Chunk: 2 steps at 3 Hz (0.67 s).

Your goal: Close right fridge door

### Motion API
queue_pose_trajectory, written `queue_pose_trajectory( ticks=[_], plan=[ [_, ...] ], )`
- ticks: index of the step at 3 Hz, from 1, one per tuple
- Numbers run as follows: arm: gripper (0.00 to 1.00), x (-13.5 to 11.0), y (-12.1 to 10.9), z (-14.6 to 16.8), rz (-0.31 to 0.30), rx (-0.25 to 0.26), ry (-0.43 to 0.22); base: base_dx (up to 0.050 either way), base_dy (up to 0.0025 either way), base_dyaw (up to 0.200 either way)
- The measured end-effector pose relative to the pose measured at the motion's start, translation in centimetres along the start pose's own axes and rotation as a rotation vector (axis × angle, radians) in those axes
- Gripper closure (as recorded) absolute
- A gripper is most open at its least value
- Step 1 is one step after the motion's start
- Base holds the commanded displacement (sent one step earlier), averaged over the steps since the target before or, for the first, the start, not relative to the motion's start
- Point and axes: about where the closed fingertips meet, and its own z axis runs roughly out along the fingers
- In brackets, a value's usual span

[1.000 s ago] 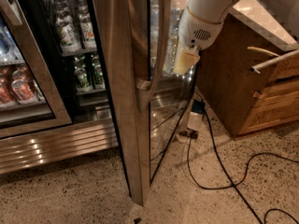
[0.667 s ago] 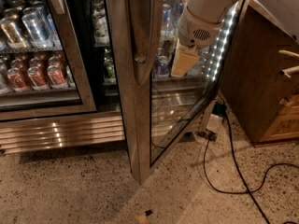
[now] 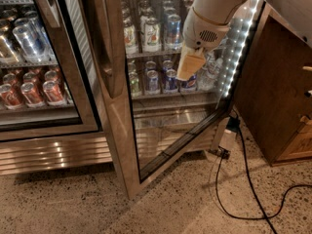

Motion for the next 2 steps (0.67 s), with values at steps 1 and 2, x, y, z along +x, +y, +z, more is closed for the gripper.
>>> queue_pose_trajectory(
  ticks=[1,2],
  plan=[
    [1.0,0.0,0.0,0.0,0.0,0.0,0.0,0.048,-0.00002,0.0],
    [1.0,0.0,0.0,0.0,0.0,0.0,0.0,0.049,0.0,0.0]
  ],
)
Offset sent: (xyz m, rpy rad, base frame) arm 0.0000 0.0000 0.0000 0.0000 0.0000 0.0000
